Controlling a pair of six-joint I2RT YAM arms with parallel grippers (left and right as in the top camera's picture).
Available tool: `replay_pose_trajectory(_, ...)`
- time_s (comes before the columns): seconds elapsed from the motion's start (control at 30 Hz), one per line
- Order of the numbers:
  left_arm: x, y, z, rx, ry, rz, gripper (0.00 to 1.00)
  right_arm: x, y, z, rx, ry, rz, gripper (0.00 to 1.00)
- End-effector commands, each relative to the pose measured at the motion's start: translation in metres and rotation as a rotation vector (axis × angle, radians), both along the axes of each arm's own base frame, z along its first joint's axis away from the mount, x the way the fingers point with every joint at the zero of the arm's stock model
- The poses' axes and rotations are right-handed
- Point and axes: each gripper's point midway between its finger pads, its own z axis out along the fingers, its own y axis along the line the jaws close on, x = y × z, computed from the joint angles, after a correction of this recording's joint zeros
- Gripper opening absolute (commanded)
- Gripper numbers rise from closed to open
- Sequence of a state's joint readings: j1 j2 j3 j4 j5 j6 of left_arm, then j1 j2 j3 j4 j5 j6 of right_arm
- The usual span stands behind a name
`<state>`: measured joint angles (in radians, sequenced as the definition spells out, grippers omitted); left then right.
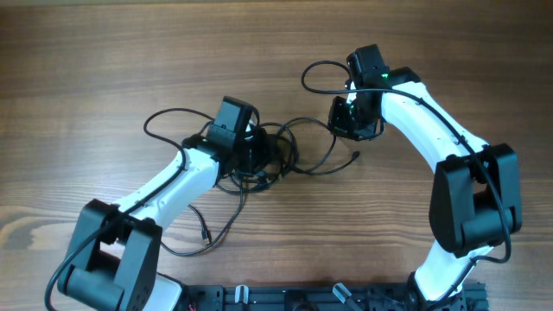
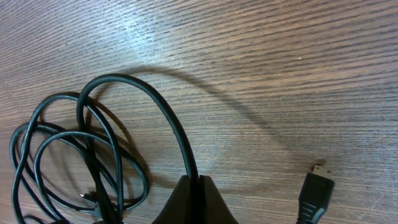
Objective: Untangle cables
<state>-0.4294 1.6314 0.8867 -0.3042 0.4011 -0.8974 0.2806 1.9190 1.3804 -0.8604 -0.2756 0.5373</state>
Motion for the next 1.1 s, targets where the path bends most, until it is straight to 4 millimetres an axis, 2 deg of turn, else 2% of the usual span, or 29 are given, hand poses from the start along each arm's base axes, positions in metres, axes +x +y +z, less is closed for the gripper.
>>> replay_pose_trajectory(0.0, 0.005, -0.001, -0.017, 0.007, 0.058, 0.100, 0.29, -0.005, -0.001, -0.010, -0.015, 0.027, 0.016, 0.04)
replay_pose_trajectory(0.2, 0.002, -0.003, -0.036, 0.006, 0.116, 0.107, 0.25, -0.005, -0.001, -0.011, -0.015, 0.026, 0.017, 0.05)
replay_pose_trajectory(0.43, -0.004, -0.008, -0.048, 0.017, 0.143, 0.088, 0.19, -0.003, -0.001, -0.010, -0.014, 0.019, 0.020, 0.04)
replay_pose_trajectory(0.6, -0.002, -0.012, -0.048, 0.013, 0.127, 0.081, 0.13, -0.003, -0.001, -0.010, -0.014, 0.016, 0.027, 0.05)
replay_pose_trajectory(0.87, 0.003, -0.004, -0.051, 0.063, 0.097, 0.108, 0.04, -0.003, 0.000, -0.010, -0.015, 0.012, 0.041, 0.05)
replay_pose_trajectory(1.07, 0.008, 0.002, -0.053, 0.097, 0.073, 0.123, 0.04, -0.004, -0.001, -0.010, -0.016, 0.014, 0.041, 0.06)
